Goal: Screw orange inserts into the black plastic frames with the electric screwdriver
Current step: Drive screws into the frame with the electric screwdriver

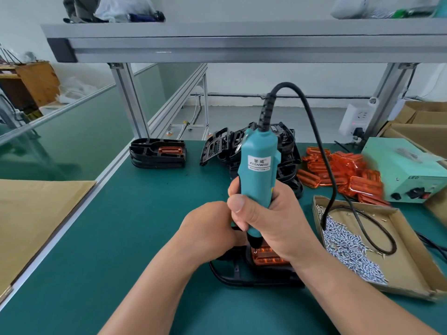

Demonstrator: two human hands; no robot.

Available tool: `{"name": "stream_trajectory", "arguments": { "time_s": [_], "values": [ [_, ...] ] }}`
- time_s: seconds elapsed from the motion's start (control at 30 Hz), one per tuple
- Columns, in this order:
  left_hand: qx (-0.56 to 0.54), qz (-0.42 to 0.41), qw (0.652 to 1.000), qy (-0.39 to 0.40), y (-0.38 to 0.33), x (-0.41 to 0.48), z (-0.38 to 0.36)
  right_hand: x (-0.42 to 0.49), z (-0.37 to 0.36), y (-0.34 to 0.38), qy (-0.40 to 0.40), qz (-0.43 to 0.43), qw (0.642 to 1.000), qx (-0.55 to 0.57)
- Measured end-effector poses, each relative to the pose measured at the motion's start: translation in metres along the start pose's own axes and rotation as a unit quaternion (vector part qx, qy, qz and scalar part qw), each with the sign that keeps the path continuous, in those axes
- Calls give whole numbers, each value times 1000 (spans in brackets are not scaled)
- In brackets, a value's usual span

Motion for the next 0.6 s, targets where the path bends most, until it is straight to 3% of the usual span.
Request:
{"name": "stream_trajectory", "arguments": {
  "time_s": [0.1,0.6],
  "values": [
    [5,32,999,-9,2,-1,0,0,4,0,-3,6,1000,-6],
    [18,35,999,-35,-3,-2,0,-1,14,-4,16,2,999,33]
  ]
}}
Point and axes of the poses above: each hand's wrist, its own x-axis towards the middle knuckle, its own z-axis out of the back of the hand, y = z × x, the point moved 2 cm from there along x, towards the middle knuckle, and after that the axes turned 1 degree about y, right-handed, at the moved point
